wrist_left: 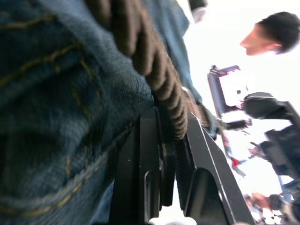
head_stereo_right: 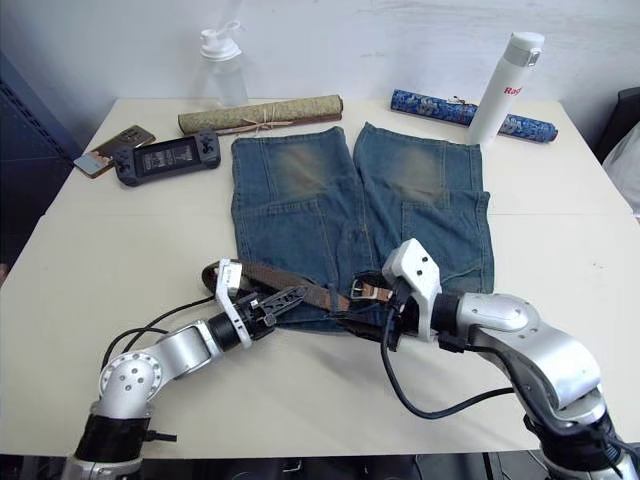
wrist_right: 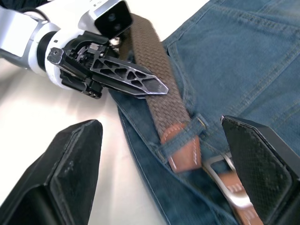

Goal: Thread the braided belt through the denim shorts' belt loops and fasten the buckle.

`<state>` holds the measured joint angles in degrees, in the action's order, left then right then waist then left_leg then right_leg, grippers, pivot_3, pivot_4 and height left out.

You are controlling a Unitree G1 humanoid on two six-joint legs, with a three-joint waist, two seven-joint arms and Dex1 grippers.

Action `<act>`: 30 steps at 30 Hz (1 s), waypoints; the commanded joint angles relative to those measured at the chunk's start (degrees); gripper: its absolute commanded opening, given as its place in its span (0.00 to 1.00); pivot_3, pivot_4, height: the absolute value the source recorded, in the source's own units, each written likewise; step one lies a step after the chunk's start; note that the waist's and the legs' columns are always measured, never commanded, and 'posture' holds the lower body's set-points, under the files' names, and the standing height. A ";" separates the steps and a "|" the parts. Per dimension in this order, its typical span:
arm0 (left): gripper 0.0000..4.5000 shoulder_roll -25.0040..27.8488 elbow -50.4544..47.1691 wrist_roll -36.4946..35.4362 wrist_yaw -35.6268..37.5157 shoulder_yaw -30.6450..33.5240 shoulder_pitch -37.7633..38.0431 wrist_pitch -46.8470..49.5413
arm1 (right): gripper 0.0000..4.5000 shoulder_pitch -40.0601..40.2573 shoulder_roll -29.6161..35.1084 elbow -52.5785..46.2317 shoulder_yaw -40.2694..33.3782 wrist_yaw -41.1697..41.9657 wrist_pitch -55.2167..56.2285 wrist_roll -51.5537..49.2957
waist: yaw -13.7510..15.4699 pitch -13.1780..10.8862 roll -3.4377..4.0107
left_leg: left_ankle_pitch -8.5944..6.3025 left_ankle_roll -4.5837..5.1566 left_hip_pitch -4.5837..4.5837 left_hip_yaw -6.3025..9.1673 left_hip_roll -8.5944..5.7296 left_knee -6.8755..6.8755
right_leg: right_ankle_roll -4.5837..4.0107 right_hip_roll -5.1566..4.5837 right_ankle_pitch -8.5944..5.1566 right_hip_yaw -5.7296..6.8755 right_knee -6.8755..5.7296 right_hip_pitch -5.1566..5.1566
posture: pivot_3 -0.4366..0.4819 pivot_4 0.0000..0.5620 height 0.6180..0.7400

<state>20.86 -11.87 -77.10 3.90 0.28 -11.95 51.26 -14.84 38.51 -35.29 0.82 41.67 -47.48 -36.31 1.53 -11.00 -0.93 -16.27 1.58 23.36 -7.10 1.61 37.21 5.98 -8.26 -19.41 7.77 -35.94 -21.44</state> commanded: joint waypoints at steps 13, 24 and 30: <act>0.00 -1.06 -0.56 11.93 10.87 -2.57 -0.59 3.16 | 0.95 6.85 5.63 2.40 8.37 1.44 25.77 23.43 | -0.04 0.00 0.00 | 0.02 0.00 -0.02 0.00 0.02 0.03 | 0.01 -0.08 0.00 0.00 0.01 0.03 | 0.48 0.27 0.82; 0.00 -3.10 -0.37 12.87 10.82 -0.59 -0.97 5.37 | 0.95 9.43 2.10 9.95 9.62 -8.63 51.58 44.80 | -0.01 0.00 0.00 | 0.12 -0.04 -0.07 0.00 0.02 0.04 | 0.01 0.04 0.00 0.00 -0.03 0.08 | 0.48 0.27 0.82; 0.00 -3.51 -0.34 13.10 11.03 0.08 -1.31 6.36 | 0.95 10.52 3.26 14.56 10.66 -9.36 56.93 51.55 | -0.06 0.00 0.00 | 0.13 -0.04 -0.09 0.01 0.03 0.07 | 0.01 0.12 0.00 0.00 -0.04 0.11 | 0.48 0.27 0.82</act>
<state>17.61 -10.75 -64.15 13.97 1.07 -13.21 56.36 -4.84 41.29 -20.53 11.25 33.12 7.45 13.80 1.47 -11.00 -0.93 -16.14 1.54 23.28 -7.08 1.64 37.27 5.99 -8.14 -19.41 7.77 -35.98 -21.33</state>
